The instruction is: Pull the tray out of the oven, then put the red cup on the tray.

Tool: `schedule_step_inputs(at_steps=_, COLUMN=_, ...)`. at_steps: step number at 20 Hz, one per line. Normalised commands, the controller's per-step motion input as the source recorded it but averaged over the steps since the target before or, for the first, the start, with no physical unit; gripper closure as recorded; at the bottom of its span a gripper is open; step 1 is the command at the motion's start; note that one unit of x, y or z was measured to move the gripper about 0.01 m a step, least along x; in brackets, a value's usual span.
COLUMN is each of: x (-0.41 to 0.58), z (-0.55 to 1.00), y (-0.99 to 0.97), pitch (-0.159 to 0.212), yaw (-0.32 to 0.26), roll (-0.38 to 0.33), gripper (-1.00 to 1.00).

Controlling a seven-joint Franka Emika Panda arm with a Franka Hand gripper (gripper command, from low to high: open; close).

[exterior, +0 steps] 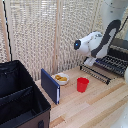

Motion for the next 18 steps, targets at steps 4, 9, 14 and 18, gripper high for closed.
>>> schedule_step_inputs(at_steps=4, x=0.000, z=-0.01, y=-0.73, pitch=0.000, yaw=0.060, roll=0.000, gripper=-1.00)
schedule_step_inputs(at_steps=9, x=0.000, z=0.00, y=-0.54, pitch=0.018, yaw=0.105, roll=-0.007, gripper=-1.00)
schedule_step_inputs(at_steps=14, x=0.000, z=0.00, y=-0.28, pitch=0.025, yaw=0.045, roll=-0.010, gripper=1.00)
schedule_step_inputs(at_steps=18, x=0.000, z=0.00, y=-0.18, pitch=0.006, yaw=0.005, roll=-0.008, gripper=1.00)
